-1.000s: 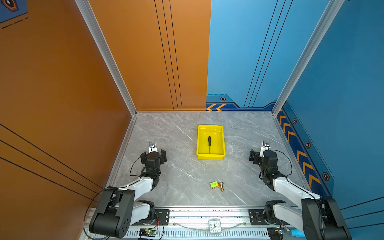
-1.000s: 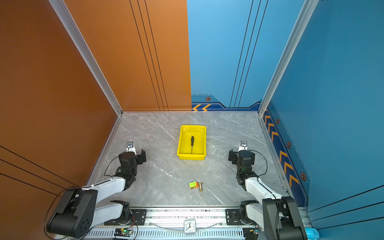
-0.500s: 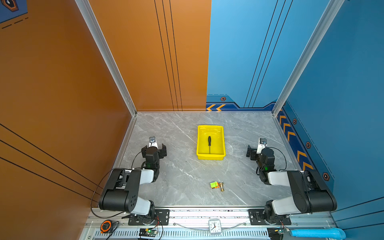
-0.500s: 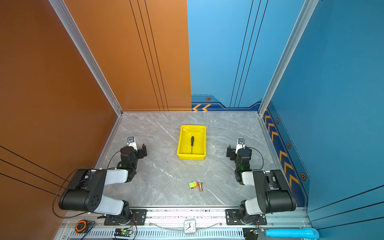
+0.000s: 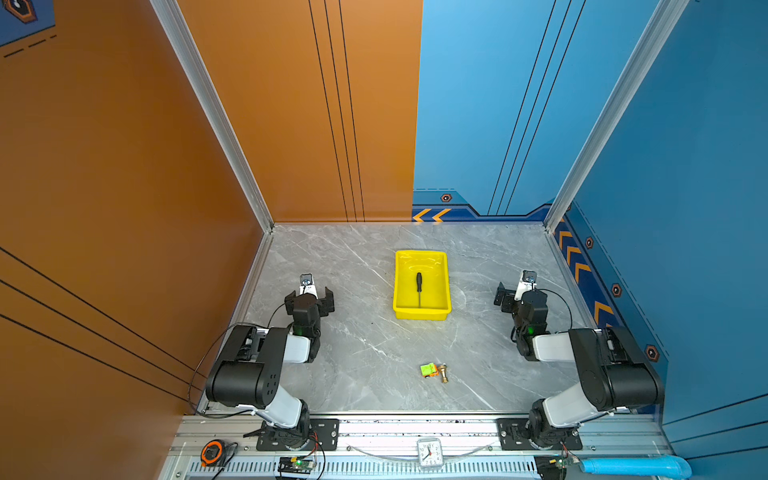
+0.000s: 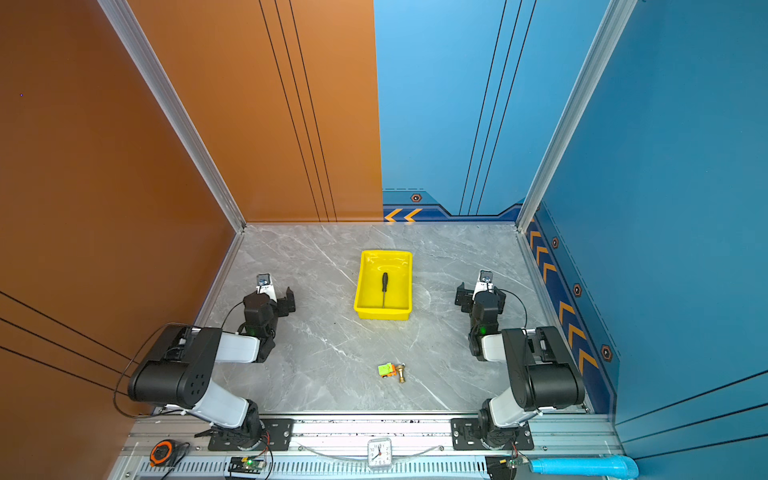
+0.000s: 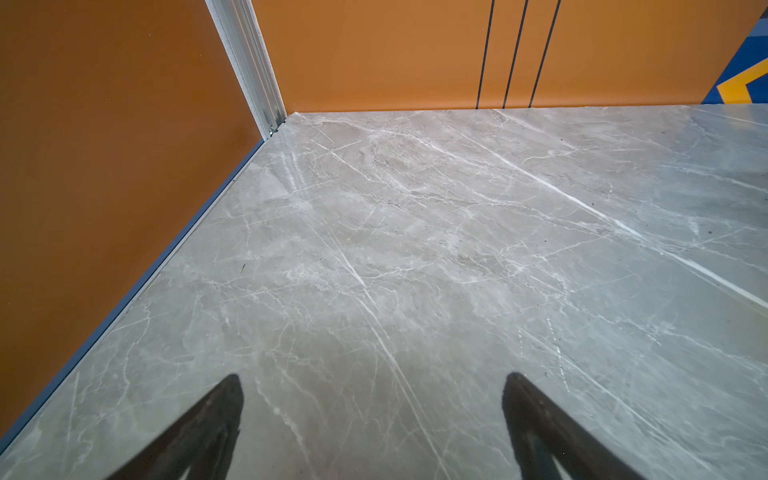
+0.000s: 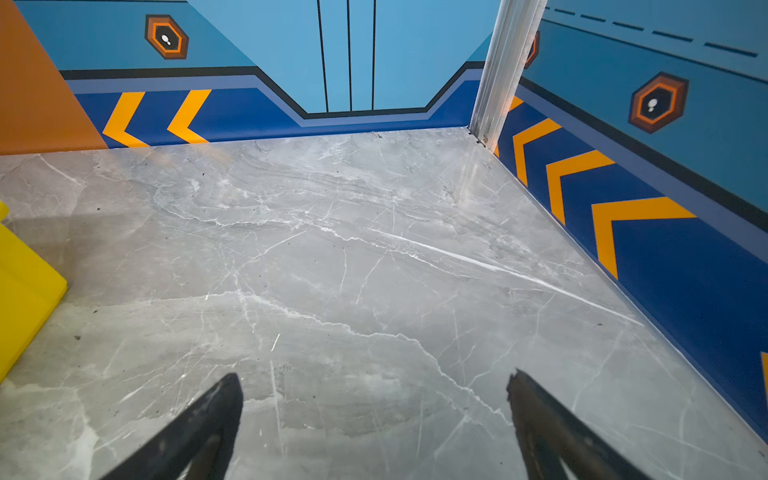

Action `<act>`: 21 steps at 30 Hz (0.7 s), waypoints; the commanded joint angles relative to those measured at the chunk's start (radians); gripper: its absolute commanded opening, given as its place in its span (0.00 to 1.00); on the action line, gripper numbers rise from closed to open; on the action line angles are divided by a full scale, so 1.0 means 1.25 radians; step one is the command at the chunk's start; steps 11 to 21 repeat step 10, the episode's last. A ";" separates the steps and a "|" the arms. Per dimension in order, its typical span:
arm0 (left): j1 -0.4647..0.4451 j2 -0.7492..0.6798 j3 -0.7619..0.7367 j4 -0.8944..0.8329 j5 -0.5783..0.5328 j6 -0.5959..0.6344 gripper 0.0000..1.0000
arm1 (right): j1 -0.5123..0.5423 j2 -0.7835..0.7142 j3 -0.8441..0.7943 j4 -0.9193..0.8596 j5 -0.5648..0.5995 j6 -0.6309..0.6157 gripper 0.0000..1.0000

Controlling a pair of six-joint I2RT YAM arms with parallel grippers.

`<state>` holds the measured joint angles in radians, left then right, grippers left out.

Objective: Put the screwdriver in the bin

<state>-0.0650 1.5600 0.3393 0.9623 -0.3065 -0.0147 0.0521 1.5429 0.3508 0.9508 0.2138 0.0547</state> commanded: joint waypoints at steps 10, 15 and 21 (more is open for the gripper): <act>-0.002 0.007 0.016 0.009 -0.010 0.012 0.98 | -0.003 0.003 0.009 -0.015 0.021 0.017 1.00; -0.002 0.007 0.016 0.009 -0.010 0.012 0.98 | -0.003 0.003 0.009 -0.015 0.021 0.017 1.00; -0.002 0.007 0.016 0.009 -0.010 0.012 0.98 | -0.003 0.003 0.009 -0.015 0.021 0.017 1.00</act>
